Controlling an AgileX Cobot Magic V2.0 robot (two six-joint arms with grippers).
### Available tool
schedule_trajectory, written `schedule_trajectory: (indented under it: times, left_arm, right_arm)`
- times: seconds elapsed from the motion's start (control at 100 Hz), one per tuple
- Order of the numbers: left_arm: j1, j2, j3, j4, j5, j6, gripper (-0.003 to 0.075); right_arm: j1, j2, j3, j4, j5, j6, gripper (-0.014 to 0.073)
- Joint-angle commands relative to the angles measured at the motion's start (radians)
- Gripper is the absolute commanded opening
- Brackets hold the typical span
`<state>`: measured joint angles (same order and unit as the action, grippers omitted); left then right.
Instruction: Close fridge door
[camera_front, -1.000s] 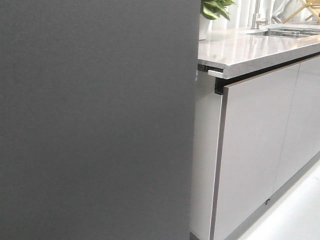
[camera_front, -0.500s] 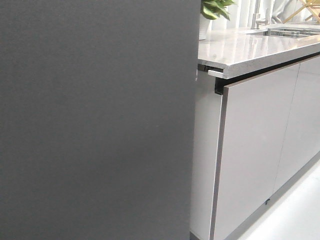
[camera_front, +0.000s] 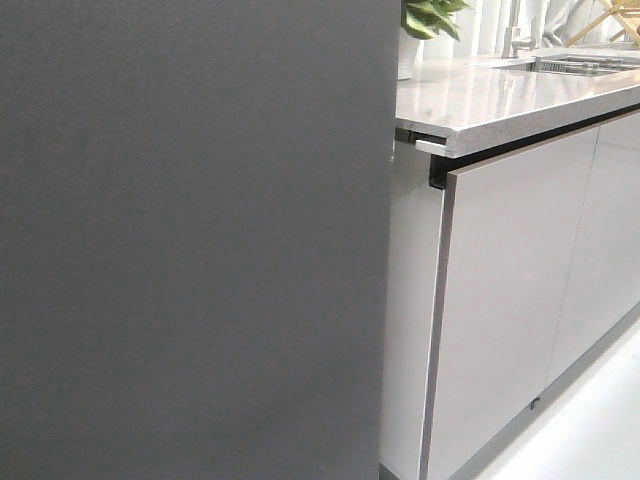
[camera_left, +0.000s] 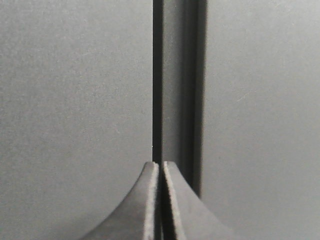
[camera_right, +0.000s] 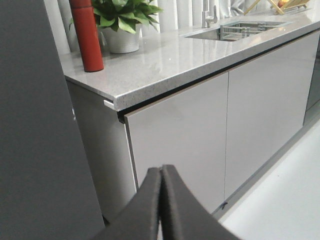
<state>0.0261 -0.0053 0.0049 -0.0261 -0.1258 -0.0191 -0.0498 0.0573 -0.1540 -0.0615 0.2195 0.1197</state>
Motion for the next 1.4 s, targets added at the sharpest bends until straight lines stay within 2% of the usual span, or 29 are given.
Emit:
schedule_trajectory:
  times: [0.0,0.27,1.39]
  left_arm:
    - [-0.001,-0.011,0.035,-0.004,-0.074,-0.004,-0.0020]
    - [-0.001,-0.011,0.035,-0.004,-0.074,-0.004,-0.0020]
    - [-0.001,-0.011,0.035,-0.004,-0.074,-0.004,-0.0020]
  right_arm:
    - [-0.008,-0.009,0.044,0.001,-0.156,-0.003,-0.0046]
    - [-0.008,-0.046,0.191,0.001,-0.270,-0.003,-0.0046]
    - [-0.008,-0.070,0.191,-0.007,-0.243,-0.003,-0.0046]
